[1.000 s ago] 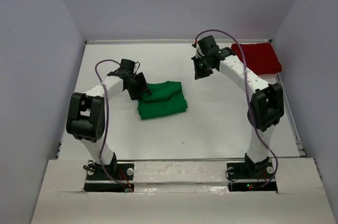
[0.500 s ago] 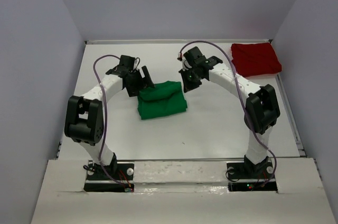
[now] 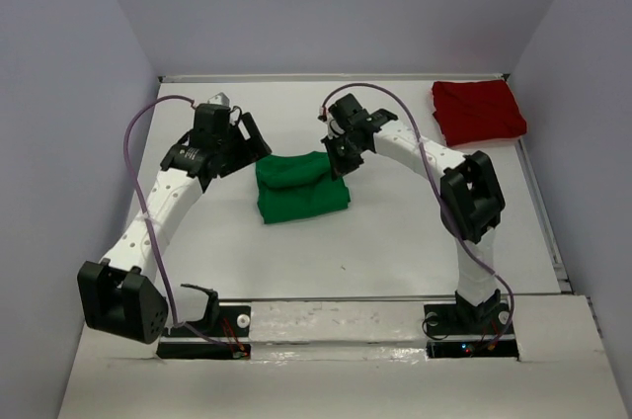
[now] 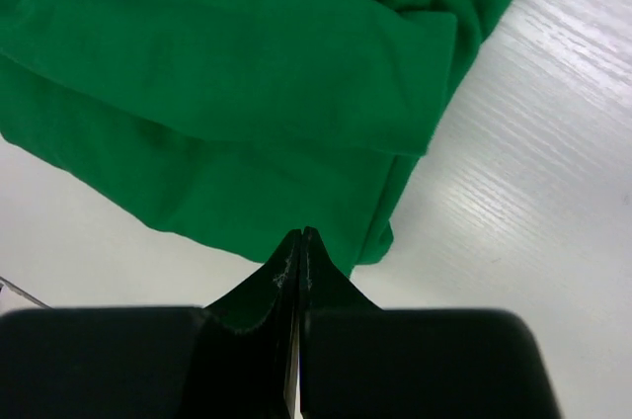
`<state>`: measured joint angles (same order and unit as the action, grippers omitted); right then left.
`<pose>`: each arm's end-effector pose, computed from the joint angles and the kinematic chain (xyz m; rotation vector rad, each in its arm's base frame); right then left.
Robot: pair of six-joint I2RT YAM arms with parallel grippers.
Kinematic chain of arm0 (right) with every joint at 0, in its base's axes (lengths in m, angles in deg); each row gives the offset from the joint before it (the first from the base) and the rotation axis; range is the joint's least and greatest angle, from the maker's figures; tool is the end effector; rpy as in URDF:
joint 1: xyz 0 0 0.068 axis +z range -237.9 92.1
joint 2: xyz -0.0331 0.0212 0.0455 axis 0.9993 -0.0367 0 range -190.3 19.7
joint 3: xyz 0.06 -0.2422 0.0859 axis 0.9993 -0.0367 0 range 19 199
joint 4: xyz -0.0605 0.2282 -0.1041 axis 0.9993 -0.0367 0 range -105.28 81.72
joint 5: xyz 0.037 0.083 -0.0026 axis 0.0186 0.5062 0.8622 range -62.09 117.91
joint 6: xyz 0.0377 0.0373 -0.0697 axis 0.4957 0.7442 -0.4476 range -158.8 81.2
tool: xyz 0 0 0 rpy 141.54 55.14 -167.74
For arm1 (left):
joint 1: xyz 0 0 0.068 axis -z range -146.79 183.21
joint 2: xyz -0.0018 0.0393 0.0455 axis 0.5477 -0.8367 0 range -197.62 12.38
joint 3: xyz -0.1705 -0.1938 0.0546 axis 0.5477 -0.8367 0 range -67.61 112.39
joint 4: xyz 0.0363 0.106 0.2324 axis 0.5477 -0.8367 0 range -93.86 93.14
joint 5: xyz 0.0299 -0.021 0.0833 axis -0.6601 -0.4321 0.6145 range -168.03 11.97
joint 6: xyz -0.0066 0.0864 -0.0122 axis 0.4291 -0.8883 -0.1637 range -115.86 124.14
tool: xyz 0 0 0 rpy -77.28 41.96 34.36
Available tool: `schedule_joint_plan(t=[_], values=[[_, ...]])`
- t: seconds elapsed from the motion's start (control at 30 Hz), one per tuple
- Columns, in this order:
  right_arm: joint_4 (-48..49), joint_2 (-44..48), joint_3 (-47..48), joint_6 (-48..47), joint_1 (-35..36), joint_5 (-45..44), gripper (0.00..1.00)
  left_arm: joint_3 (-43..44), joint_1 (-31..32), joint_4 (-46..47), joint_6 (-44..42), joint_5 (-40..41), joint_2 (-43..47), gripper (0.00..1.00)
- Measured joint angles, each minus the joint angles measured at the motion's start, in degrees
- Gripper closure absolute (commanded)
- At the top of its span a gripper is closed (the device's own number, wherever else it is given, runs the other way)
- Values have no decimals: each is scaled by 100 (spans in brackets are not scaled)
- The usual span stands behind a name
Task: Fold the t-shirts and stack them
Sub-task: Fold the tshirt
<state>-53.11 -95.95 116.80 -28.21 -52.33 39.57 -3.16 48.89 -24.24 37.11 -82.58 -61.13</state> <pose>0.3546 0.2728 0.1929 -0.6577 2.6562 0.5174 0.3038 -0.0917 0.2890 -0.2949 2.2425 -0.5521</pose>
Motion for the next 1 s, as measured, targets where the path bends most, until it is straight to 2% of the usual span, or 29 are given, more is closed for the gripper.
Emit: schedule_joint_plan(t=[0.17, 0.37, 0.63, 0.7, 1.0], values=[[44, -356, 223, 37, 175, 111, 100, -107, 28, 26, 55, -37, 223, 11], [0, -1156, 789, 81, 315, 216, 100, -837, 275, 92, 181, -356, 13, 11], [-367, -2105, 2293, 52, 319, 109, 100, -887, 592, 234, 208, -452, -90, 11], [-417, -2291, 2704, 20, 317, 50, 100, -881, 737, 304, 205, -472, -199, 11], [-643, -2312, 3143, -57, 315, -125, 100, -811, 1438, 713, 210, -763, -1480, 11]])
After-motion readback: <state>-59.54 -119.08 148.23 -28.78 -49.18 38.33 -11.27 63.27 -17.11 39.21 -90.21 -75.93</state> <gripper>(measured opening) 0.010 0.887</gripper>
